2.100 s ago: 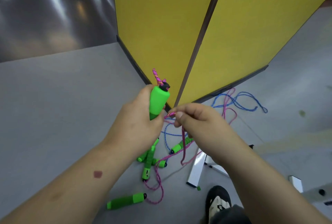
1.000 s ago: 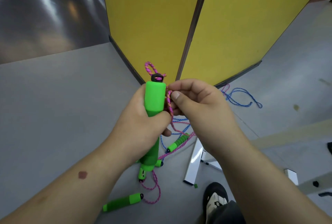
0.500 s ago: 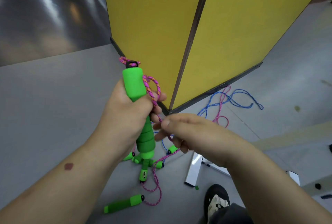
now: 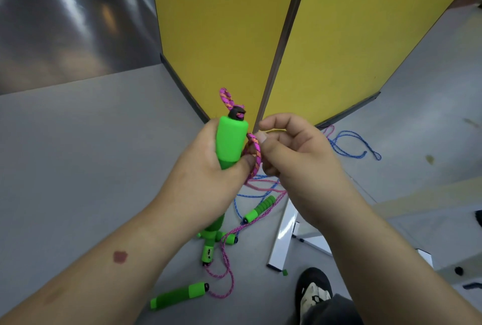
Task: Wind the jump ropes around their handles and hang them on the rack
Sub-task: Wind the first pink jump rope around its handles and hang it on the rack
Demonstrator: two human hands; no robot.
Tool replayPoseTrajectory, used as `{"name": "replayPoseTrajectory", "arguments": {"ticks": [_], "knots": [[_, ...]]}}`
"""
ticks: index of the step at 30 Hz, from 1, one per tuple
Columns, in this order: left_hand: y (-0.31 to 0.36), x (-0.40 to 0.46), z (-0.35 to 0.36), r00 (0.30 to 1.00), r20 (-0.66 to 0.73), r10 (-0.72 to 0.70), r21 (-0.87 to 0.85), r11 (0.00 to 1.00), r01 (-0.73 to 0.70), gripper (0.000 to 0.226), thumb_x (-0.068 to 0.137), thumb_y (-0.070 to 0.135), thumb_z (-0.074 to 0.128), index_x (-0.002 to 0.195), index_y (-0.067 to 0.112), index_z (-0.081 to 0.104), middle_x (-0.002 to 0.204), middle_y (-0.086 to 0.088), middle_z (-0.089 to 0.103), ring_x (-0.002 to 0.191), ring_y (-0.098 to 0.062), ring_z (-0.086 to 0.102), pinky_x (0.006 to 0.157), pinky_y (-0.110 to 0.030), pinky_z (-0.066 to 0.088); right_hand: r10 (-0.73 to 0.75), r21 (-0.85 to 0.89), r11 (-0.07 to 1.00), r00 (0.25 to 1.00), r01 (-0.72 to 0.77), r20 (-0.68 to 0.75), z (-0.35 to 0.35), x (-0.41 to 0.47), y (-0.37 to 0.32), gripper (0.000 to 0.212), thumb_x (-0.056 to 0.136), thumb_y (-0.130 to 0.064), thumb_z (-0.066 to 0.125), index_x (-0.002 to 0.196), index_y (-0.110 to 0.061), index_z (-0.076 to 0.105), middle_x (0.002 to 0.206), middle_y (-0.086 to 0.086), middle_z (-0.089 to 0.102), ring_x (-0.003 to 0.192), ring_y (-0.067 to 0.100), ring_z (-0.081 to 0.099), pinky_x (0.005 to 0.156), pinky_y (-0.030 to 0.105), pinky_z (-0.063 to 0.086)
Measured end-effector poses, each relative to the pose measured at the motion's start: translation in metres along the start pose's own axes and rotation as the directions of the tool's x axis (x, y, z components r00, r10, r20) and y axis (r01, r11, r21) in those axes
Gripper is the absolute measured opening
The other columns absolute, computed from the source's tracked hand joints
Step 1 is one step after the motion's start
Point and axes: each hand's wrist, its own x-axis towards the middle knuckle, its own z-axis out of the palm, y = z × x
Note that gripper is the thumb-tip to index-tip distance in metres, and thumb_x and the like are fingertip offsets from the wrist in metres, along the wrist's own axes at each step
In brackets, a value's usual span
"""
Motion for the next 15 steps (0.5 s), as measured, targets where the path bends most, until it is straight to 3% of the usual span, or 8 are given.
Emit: {"name": "replayPoseTrajectory", "arguments": {"ticks": [5,8,12,15], "knots": [[-0.005,0.009,-0.014,0.974,-0.219,-0.054,-0.07,0.997,0.04,0.019,0.084,0.03,0.071,0.092,0.039,0.057,0.083,0.0,0.069,0.072,-0.026,0.065,0.074,-0.052,0.057,0.169,-0.193,0.97,0.981,-0.149,0.091,-0.021,0.0,-0.005,0.011,0.095,-0.004,0.064,0.103,-0.009,0.069,0.076,0.004,0.071,0.053,0.001,0.053,0.053,0.014,0.04],[-0.006,0.013,-0.022,0.951,-0.3,-0.08,-0.083,0.995,0.057,0.02,0.073,0.039,0.064,0.092,0.036,0.056,0.087,-0.007,0.069,0.076,-0.037,0.065,0.076,-0.063,0.056,0.163,-0.269,0.95,0.987,-0.155,0.004,-0.028,0.002,-0.004,0.009,0.095,-0.012,0.066,0.099,-0.011,0.074,0.077,0.001,0.073,0.054,-0.004,0.056,0.057,0.011,0.042],[-0.007,0.006,-0.009,0.981,-0.191,-0.031,-0.058,0.998,0.02,0.016,0.083,0.035,0.069,0.093,0.039,0.057,0.084,0.004,0.07,0.075,-0.023,0.067,0.075,-0.054,0.058,0.036,-0.204,0.978,0.998,-0.046,-0.054,-0.014,0.001,0.001,0.007,0.094,-0.015,0.068,0.095,-0.016,0.075,0.074,-0.004,0.074,0.054,-0.001,0.056,0.06,0.019,0.043],[-0.01,0.003,0.006,0.996,-0.087,0.027,-0.083,0.996,-0.035,0.019,0.088,0.027,0.073,0.093,0.039,0.058,0.077,0.015,0.068,0.067,-0.005,0.063,0.063,-0.025,0.051,0.013,-0.08,0.997,0.998,-0.018,-0.058,0.002,0.0,0.004,0.01,0.094,-0.011,0.067,0.095,-0.013,0.077,0.061,-0.003,0.064,0.052,0.01,0.049,0.053,0.023,0.041]]}}
